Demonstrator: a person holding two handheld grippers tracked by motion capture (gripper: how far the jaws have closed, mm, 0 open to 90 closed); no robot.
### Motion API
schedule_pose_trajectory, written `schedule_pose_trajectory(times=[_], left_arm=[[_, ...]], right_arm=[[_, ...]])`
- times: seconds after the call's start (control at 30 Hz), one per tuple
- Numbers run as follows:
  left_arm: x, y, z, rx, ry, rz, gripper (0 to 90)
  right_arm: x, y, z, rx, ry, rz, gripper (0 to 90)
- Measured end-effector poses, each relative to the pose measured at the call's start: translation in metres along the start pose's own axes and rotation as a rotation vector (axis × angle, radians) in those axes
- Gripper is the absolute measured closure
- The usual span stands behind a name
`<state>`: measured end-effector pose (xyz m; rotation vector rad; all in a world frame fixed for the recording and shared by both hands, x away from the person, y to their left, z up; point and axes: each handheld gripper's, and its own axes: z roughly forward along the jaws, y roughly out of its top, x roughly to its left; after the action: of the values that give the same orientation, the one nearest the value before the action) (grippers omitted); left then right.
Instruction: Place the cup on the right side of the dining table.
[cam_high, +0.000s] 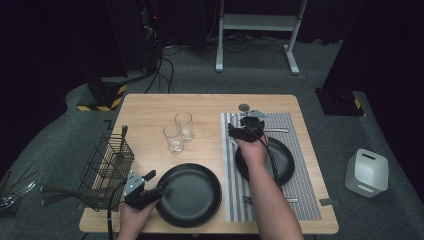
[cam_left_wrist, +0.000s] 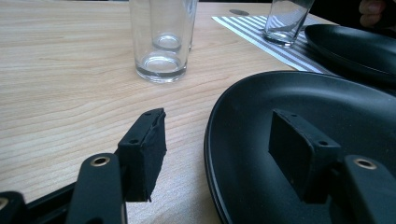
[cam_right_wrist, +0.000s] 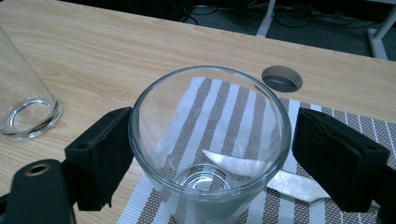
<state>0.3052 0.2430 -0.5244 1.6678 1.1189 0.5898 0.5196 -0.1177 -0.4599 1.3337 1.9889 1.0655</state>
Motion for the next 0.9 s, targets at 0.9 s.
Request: schedule_pose_trajectory(times=[0.9], left_arm=[[0.0,0.0,0.0,0.003,0.0,0.003,36.6]], right_arm=[[0.003,0.004,-0.015,-0.037,0.005,-0.002,11.8]])
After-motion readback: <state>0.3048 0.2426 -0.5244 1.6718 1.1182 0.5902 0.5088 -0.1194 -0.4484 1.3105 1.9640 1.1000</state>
